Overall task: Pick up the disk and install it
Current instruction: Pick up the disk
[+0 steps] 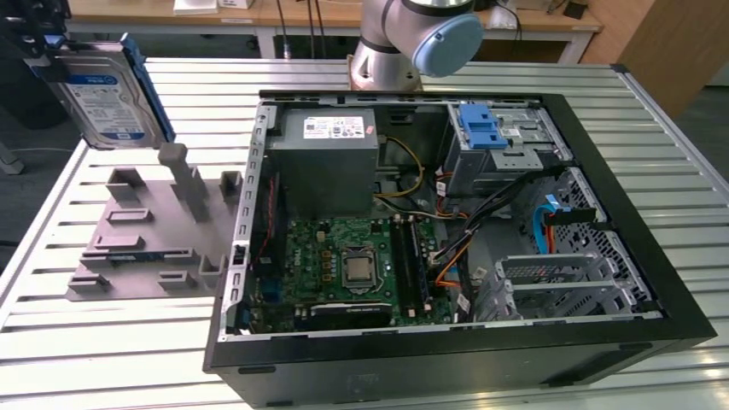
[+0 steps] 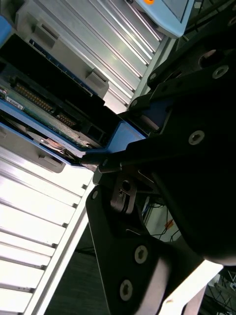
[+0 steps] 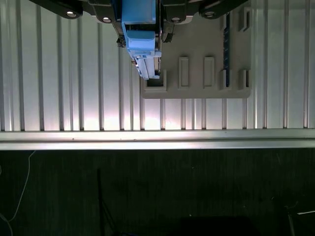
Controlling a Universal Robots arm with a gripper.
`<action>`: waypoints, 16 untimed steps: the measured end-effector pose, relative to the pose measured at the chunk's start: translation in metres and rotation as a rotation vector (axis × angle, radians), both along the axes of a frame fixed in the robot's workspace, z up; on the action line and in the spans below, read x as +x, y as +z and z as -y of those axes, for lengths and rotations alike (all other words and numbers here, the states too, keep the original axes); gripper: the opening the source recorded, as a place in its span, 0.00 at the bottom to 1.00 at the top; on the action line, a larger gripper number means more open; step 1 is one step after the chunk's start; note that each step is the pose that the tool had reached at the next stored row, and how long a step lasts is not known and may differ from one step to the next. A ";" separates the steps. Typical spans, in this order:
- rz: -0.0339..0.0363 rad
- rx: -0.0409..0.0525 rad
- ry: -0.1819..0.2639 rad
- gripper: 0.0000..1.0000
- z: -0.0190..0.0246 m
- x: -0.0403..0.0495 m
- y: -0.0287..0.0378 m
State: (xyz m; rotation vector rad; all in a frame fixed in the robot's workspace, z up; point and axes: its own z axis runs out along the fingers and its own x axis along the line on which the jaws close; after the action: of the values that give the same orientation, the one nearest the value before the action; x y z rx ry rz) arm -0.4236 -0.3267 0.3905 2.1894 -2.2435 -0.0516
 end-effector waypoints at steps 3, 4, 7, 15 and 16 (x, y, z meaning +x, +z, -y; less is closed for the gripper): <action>0.0000 0.0000 0.000 0.36 0.0000 0.0000 0.0005; 0.0000 0.0000 0.000 0.36 0.0000 0.0000 0.0007; 0.0000 0.0000 0.000 0.36 0.0000 0.0000 0.0027; 0.0000 0.0000 0.000 0.36 0.0000 0.0000 0.0042; 0.0000 -0.0001 0.000 0.36 0.0000 0.0000 0.0044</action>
State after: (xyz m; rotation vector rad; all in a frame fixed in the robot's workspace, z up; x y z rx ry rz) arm -0.4236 -0.3267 0.3949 2.1893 -2.2434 -0.0516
